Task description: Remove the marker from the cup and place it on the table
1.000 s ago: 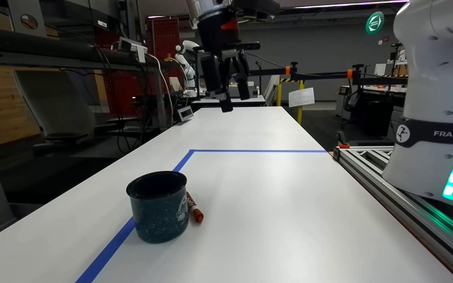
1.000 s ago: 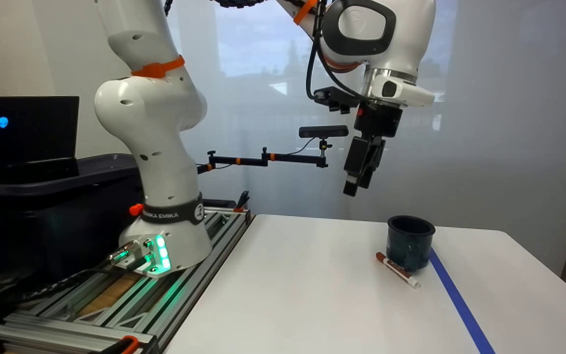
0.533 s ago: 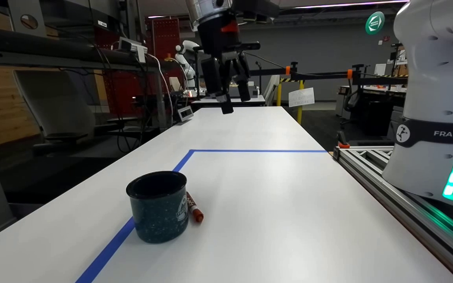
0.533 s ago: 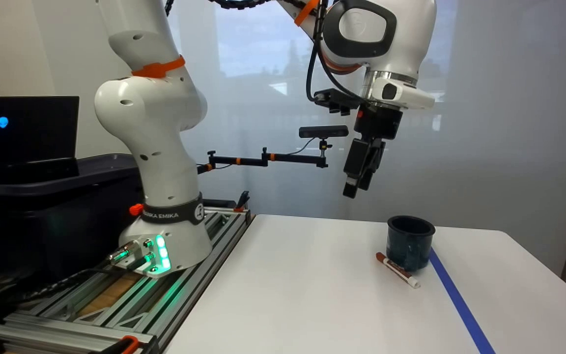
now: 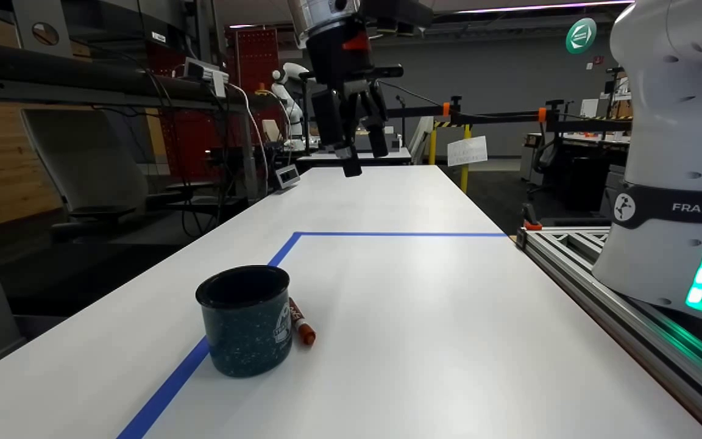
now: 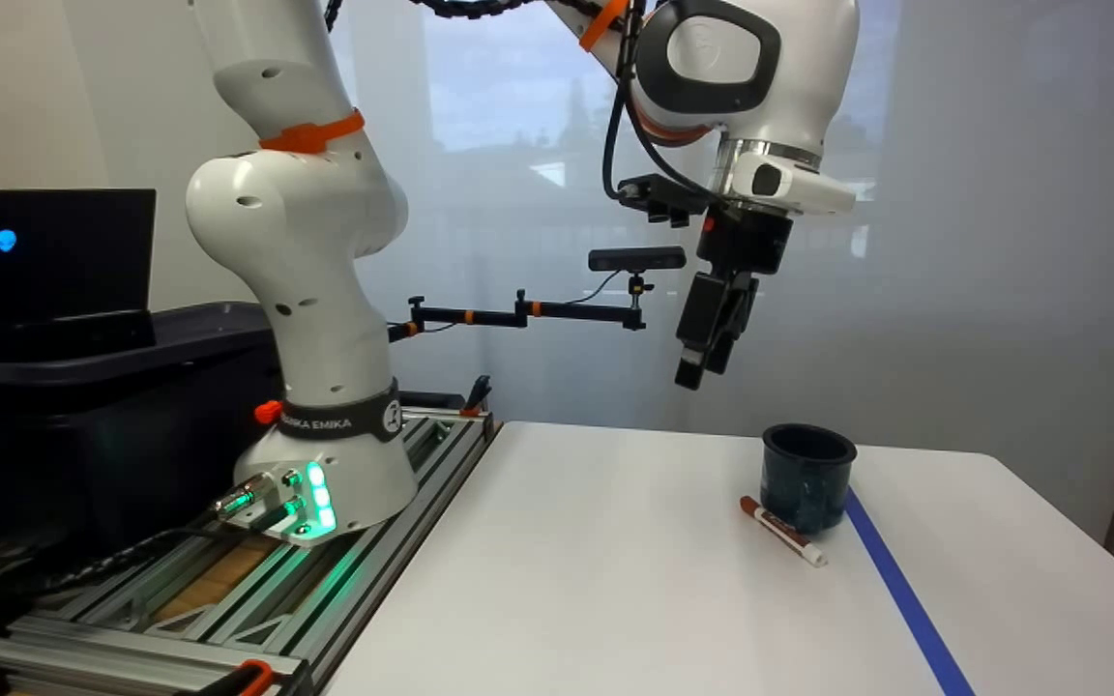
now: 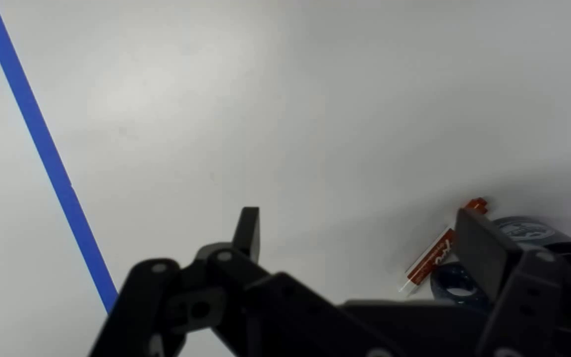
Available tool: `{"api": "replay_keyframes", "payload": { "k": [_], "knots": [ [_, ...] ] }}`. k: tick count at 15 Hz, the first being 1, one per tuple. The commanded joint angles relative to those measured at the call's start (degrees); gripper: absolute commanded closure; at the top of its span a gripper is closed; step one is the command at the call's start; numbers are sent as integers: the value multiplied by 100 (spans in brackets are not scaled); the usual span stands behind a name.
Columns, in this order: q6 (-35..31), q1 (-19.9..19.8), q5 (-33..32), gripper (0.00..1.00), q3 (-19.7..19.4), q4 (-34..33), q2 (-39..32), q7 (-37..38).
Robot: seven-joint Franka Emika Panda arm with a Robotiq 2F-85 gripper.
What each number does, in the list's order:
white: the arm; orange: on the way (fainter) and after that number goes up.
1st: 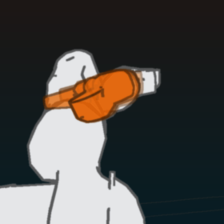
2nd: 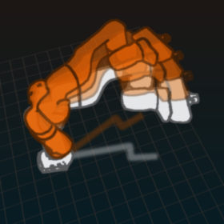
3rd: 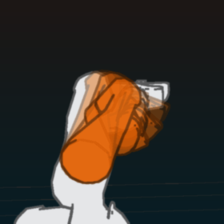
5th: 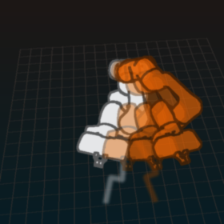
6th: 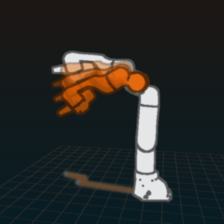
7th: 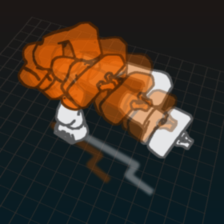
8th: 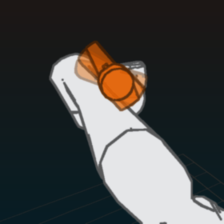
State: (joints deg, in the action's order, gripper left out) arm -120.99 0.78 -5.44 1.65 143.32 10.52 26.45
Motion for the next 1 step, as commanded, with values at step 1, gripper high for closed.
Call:
{"api": "replay_keyframes", "payload": {
  "k": [1],
  "knots": [
    [6,-71,15,0,69,-5,0,-14]
  ]
}}
